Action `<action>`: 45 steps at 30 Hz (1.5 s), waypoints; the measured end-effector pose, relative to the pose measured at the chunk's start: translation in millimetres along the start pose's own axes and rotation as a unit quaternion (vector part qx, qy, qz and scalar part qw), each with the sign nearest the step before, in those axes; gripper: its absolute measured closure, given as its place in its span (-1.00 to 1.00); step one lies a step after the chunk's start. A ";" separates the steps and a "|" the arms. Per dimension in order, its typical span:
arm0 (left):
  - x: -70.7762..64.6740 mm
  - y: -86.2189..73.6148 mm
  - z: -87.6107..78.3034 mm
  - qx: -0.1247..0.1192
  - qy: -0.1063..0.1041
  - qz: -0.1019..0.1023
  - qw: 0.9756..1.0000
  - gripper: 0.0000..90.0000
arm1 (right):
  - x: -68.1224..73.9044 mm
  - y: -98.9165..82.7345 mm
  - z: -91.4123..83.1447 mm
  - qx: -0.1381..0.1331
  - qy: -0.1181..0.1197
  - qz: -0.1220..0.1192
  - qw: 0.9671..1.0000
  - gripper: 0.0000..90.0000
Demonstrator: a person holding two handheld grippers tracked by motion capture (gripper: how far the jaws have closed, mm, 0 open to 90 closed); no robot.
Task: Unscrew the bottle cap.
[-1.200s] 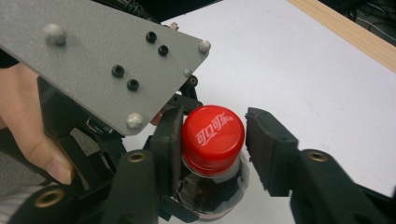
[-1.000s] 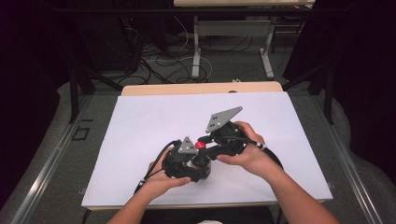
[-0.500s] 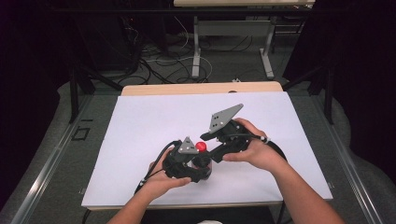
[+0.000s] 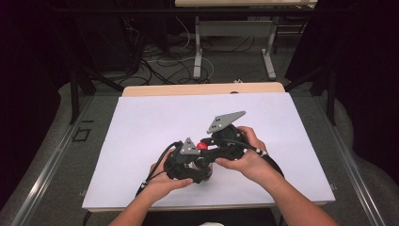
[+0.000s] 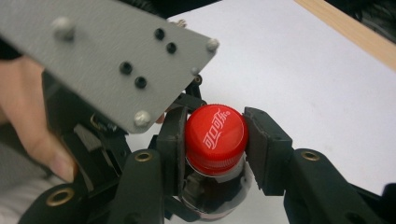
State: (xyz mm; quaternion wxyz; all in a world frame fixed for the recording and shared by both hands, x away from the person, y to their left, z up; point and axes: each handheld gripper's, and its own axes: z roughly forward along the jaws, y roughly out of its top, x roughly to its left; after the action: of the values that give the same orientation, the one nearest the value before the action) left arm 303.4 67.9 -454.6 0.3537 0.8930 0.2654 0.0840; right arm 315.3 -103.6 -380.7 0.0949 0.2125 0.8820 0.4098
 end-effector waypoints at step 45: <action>31.4 14.3 -5.6 -0.024 0.023 -0.039 0.999 -0.32 | -42.1 -28.0 -29.2 -0.003 0.024 -0.019 1.000 0.36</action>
State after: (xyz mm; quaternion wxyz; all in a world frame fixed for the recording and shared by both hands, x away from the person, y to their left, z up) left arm 334.0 79.2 -442.0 0.3722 0.8708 0.3063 0.0970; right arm 334.6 -158.7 -383.5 0.0823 0.1859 0.8866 0.4154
